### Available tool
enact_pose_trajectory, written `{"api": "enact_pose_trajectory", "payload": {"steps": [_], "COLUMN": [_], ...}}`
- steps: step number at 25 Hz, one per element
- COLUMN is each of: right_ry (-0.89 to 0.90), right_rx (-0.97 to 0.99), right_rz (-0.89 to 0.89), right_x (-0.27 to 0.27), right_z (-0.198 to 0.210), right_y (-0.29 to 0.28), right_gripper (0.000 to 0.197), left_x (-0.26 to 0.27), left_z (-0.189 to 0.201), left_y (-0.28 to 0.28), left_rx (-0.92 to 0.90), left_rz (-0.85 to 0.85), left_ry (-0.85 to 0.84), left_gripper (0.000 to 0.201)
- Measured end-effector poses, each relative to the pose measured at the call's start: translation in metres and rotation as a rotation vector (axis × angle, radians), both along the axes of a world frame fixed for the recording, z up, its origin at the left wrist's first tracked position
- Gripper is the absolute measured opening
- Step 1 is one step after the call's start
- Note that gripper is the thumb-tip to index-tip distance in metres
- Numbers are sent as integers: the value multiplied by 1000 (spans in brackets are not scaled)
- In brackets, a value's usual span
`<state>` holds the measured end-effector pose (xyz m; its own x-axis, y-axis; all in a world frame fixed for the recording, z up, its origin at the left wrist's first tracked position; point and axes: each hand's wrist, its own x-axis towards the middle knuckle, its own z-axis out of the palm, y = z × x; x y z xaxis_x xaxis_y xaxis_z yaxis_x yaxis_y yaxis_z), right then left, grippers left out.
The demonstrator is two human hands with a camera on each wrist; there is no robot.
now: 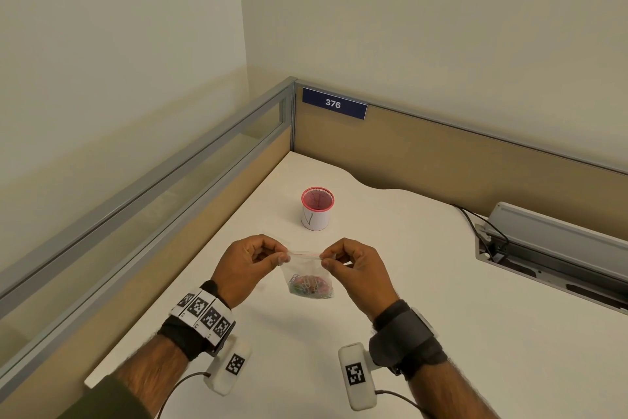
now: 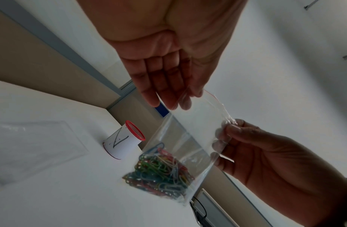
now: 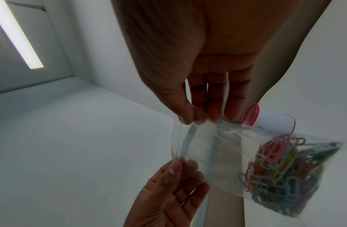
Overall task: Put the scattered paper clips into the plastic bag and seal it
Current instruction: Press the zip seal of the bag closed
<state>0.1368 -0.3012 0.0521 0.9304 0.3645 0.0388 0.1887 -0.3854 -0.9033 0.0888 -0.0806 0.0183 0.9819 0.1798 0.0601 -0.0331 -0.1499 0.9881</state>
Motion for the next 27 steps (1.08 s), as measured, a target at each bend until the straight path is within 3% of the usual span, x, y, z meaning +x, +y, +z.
{"api": "enact_pose_trajectory", "payload": {"steps": [10, 15, 27], "right_ry": [-34, -77, -100], "right_rx": [-100, -148, -167], "right_rz": [5, 101, 121], "right_x": [3, -4, -4], "right_z": [-7, -2, 4], "right_y": [-8, 15, 26], "right_gripper": [5, 18, 12], "left_x": [-1, -2, -6], "left_z": [2, 6, 6], "left_y": [-11, -15, -11], "left_rx": [194, 208, 267], "left_rz": [-32, -59, -28], "left_ry": [4, -24, -38], "left_gripper": [6, 8, 8]}}
